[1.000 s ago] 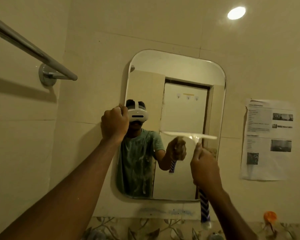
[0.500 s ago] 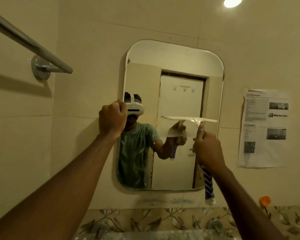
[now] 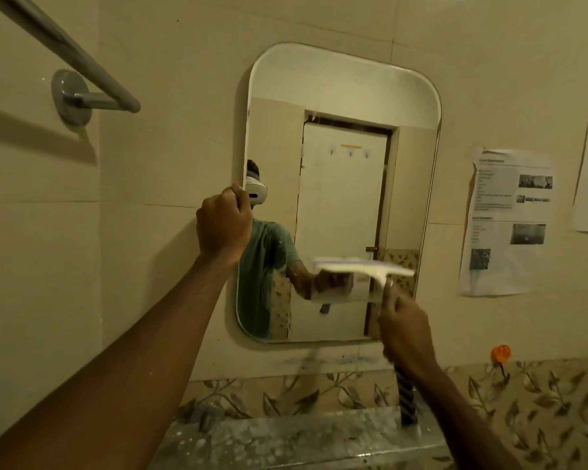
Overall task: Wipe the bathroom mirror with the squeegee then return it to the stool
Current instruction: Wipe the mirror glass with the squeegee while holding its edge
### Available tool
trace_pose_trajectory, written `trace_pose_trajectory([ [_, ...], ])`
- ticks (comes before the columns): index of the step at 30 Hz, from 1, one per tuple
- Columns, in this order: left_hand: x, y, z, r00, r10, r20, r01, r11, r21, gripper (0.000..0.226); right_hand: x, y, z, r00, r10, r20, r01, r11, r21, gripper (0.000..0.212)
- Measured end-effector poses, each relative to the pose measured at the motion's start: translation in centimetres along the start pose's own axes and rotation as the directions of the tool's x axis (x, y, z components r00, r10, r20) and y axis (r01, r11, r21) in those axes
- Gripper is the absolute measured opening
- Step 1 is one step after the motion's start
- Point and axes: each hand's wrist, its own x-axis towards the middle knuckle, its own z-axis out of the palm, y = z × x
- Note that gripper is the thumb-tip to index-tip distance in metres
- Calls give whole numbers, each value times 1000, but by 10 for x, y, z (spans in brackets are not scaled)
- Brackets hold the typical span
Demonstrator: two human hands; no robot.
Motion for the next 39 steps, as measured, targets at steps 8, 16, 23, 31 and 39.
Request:
trace_pose_trajectory([
  [8,-2,3,5,998,-51,-25,51,999,14,46,6,11,12,997,-67,-50,65,997,-33,44],
  [16,-5,5,2,998,-58,-20,58,998,21,46,-34,27,12,996,61,60,-57,997,-55,49],
  [23,-7,4,0,996,-87,-24,86,996,-17,45,15,-4,-3,999,-37,-37,38,998,45,49],
  [31,-14,3,1,994,-104,-29,105,995,5,46,-56,51,26,992,120,32,-116,987,-113,51],
  [39,-16,3,0,994,-102,-24,103,994,39,46,1,5,5,999,-38,-39,39,999,33,57],
])
